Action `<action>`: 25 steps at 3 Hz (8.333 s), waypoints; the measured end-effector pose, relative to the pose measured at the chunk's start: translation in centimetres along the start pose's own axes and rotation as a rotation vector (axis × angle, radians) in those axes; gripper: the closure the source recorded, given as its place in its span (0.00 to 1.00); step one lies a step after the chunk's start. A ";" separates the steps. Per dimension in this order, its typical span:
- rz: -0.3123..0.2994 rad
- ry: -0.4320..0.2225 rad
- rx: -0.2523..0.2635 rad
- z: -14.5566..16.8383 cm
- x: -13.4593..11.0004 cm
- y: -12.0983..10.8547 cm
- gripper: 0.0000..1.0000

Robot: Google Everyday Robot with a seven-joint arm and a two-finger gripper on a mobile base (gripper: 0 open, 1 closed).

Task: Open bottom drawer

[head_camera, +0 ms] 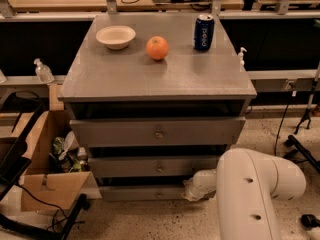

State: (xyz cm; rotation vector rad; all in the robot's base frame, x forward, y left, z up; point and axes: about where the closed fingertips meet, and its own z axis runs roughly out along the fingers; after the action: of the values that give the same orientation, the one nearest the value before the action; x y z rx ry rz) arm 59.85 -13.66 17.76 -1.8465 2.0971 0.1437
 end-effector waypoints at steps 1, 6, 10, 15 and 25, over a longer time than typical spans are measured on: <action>0.000 0.000 0.000 0.0 0.0 0.0 1.00; 0.000 0.000 0.000 0.0 0.0 0.0 0.58; 0.000 0.000 -0.003 0.1 0.0 0.1 0.00; 0.073 0.088 -0.156 -1.0 0.0 1.2 1.00; 0.011 -0.002 -0.218 -1.7 -1.2 4.2 1.00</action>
Offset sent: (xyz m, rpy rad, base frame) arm -0.2618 0.0308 0.0815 0.2444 0.1969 0.6373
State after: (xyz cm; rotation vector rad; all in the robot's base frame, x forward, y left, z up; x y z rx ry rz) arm 55.58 -12.41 19.11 -1.9534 2.1641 0.3909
